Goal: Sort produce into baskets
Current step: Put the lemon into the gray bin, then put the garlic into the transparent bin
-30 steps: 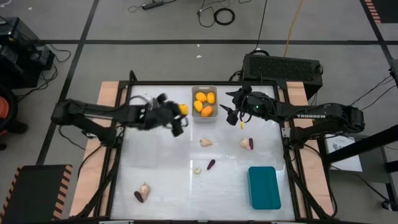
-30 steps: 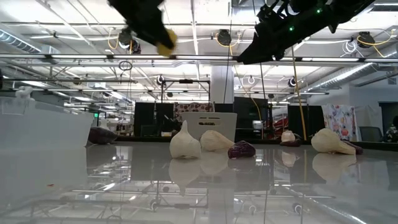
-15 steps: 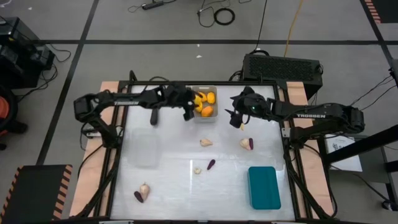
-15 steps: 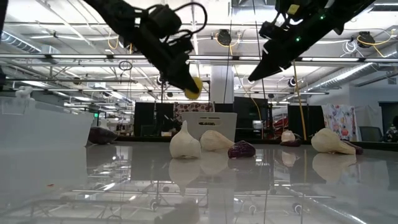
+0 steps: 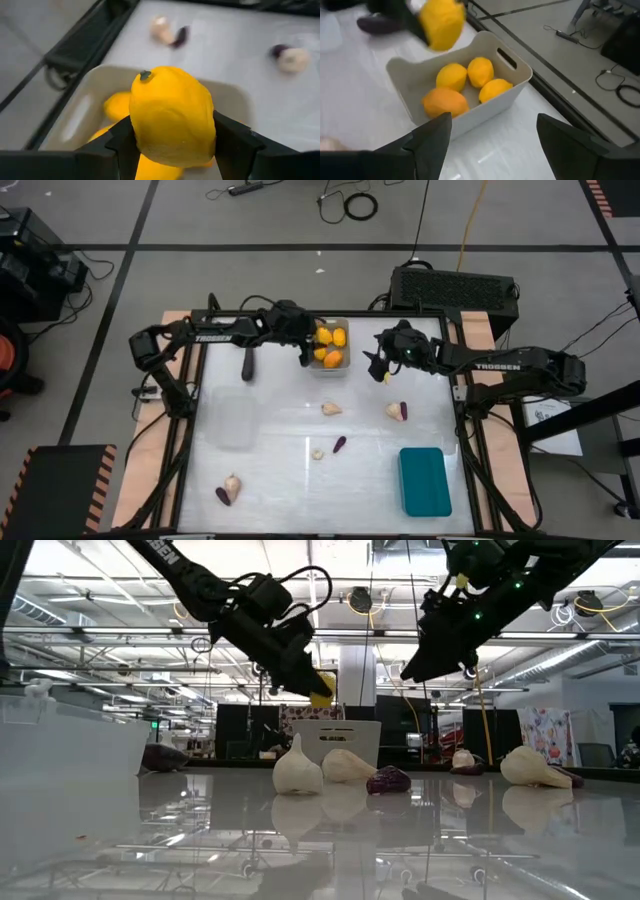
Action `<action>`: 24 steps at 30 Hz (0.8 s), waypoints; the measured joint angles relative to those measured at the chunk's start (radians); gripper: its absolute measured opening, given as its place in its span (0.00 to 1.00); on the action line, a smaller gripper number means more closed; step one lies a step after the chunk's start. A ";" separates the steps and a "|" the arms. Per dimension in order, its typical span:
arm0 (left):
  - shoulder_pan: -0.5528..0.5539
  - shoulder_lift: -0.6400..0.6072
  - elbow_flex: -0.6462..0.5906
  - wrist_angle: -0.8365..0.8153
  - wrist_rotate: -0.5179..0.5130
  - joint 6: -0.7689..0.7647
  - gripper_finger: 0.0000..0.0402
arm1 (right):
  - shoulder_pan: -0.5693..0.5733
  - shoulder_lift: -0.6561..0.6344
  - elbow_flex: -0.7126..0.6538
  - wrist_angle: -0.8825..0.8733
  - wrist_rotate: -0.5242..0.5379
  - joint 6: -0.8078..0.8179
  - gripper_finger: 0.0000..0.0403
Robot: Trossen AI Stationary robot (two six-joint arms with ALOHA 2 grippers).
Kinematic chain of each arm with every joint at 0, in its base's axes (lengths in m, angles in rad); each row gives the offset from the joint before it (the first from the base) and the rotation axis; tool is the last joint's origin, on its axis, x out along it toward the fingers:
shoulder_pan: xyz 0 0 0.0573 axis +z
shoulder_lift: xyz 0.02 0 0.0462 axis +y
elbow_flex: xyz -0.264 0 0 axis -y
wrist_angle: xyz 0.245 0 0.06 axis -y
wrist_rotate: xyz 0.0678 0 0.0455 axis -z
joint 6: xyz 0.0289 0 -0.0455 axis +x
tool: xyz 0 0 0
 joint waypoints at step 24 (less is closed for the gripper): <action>-0.072 0.007 0.000 0.069 -0.140 0.183 0.71 | 0.030 0.000 0.000 0.199 -0.001 0.273 0.71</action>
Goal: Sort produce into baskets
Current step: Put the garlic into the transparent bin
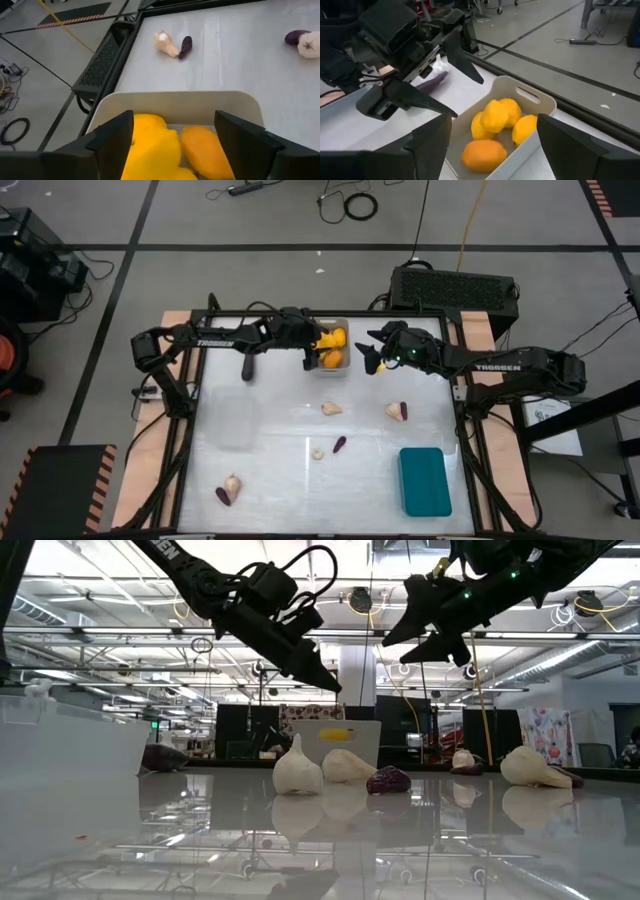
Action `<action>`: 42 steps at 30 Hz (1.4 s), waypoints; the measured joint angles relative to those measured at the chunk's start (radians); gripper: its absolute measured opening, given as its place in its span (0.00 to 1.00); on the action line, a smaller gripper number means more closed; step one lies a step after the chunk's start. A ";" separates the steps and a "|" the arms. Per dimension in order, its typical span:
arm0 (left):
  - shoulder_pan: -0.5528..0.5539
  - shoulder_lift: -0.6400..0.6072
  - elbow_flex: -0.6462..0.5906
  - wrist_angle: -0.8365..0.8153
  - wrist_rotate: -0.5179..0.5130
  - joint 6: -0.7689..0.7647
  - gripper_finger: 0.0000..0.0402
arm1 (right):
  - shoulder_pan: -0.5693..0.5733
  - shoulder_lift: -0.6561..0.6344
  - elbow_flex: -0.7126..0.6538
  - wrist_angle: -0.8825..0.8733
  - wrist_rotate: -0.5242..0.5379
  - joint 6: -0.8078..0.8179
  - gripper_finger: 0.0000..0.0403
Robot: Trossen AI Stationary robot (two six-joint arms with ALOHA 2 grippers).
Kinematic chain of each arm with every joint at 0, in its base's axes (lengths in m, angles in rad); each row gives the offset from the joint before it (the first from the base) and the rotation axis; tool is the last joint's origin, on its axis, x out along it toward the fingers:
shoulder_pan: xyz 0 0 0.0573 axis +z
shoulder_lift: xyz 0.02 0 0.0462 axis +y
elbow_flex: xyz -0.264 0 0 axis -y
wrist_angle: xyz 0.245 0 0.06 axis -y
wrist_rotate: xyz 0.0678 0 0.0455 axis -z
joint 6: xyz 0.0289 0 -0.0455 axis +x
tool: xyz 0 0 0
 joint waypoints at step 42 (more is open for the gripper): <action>0.342 -0.360 -0.128 -0.825 -0.423 -0.420 0.71 | -0.002 0.000 0.000 -0.011 0.001 -0.078 0.71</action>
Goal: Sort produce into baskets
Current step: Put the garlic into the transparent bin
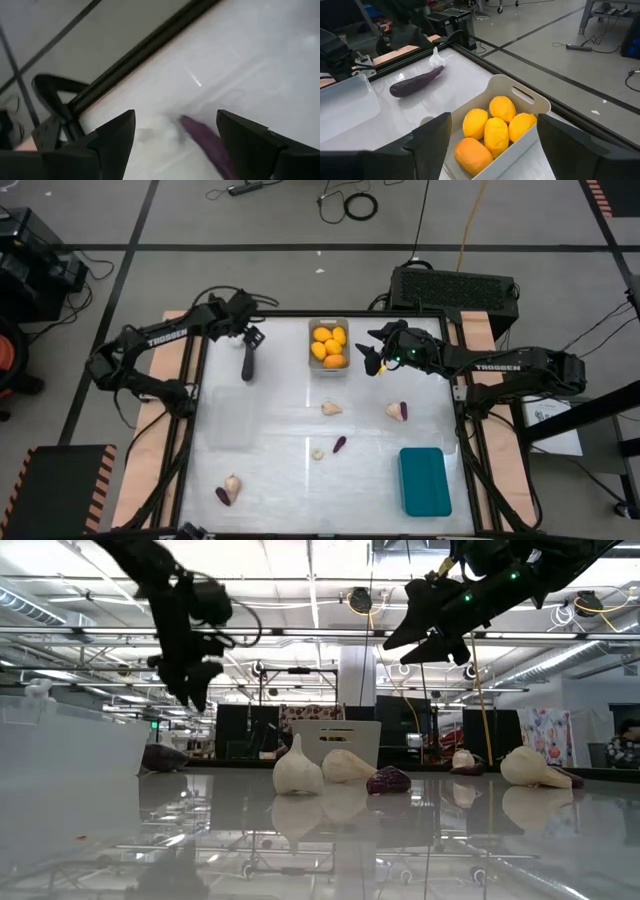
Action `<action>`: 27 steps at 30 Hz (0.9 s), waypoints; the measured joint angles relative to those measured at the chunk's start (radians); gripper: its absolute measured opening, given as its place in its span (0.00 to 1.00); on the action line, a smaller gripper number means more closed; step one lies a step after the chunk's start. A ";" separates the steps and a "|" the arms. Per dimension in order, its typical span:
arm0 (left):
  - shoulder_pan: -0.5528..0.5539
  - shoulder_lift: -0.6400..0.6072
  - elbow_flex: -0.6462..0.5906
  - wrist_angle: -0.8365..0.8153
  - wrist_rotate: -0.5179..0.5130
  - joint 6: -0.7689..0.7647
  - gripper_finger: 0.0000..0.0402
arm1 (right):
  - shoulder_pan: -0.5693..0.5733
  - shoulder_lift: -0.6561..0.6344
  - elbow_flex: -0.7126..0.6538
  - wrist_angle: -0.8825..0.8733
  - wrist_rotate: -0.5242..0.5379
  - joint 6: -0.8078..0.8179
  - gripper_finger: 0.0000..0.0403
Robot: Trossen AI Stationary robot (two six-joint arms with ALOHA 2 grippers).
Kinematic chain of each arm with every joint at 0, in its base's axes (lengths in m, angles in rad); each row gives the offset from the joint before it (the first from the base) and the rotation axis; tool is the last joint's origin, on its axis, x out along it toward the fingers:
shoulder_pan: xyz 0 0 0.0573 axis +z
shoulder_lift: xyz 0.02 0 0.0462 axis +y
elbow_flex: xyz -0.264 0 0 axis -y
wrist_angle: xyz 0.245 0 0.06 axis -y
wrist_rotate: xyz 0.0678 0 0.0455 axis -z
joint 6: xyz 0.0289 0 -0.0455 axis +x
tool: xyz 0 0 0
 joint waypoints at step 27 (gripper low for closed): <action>0.209 0.025 -0.202 0.246 0.138 0.026 0.58 | 0.000 0.000 0.000 -0.008 0.000 -0.003 0.71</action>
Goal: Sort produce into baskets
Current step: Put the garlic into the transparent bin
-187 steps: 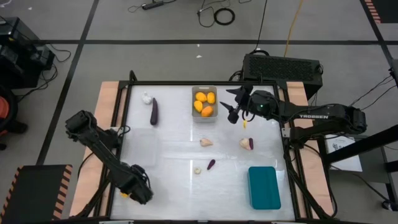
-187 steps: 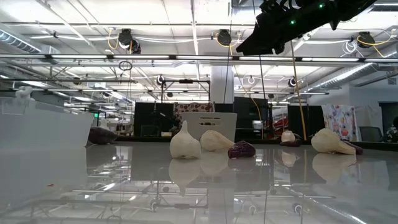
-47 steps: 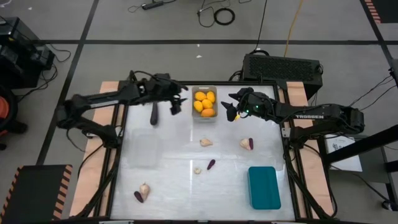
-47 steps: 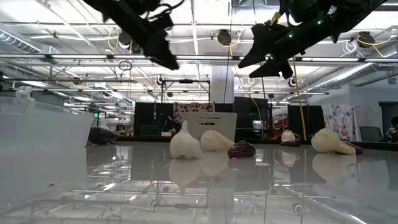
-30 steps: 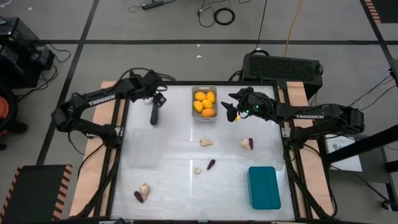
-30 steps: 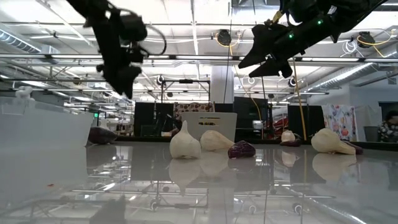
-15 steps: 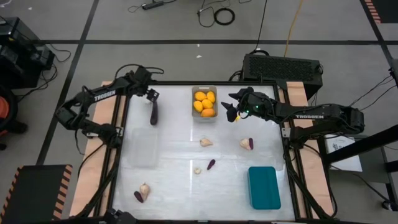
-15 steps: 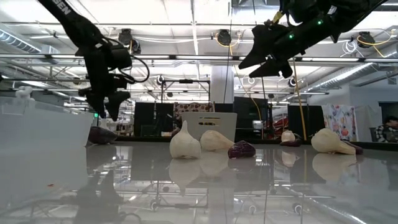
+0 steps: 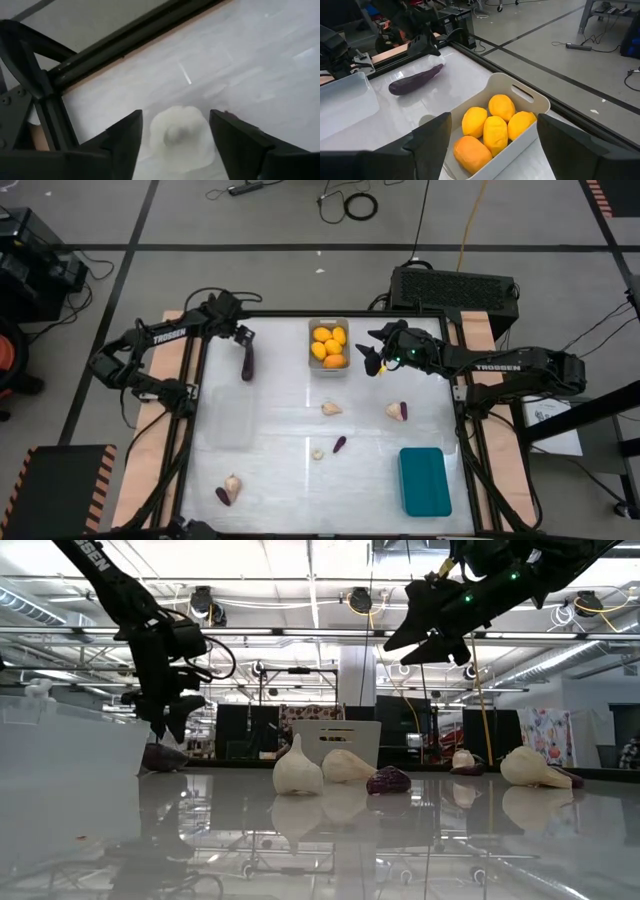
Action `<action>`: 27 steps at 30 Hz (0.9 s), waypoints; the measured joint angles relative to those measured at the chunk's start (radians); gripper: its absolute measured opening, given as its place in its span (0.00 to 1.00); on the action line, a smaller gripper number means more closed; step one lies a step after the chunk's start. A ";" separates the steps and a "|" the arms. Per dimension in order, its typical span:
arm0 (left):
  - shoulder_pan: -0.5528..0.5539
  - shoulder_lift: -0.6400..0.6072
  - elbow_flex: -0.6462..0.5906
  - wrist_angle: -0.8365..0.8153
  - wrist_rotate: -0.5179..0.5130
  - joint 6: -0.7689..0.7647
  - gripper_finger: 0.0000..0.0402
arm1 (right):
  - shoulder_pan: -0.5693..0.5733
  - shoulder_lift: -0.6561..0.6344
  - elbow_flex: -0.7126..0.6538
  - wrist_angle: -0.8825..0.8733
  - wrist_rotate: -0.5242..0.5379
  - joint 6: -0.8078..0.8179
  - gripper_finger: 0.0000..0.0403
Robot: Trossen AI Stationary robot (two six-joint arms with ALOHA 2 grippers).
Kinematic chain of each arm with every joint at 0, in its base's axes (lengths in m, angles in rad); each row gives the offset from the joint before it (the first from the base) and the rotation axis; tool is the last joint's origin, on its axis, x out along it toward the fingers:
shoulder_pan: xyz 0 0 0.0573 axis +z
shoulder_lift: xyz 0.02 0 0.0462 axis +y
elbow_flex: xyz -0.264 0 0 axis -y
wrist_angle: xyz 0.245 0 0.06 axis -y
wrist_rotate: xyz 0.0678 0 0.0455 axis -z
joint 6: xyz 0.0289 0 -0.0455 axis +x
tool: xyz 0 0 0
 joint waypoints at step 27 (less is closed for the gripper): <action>-0.157 -0.237 0.147 -0.203 0.210 0.075 0.09 | -0.002 0.000 0.000 0.001 0.001 -0.014 0.71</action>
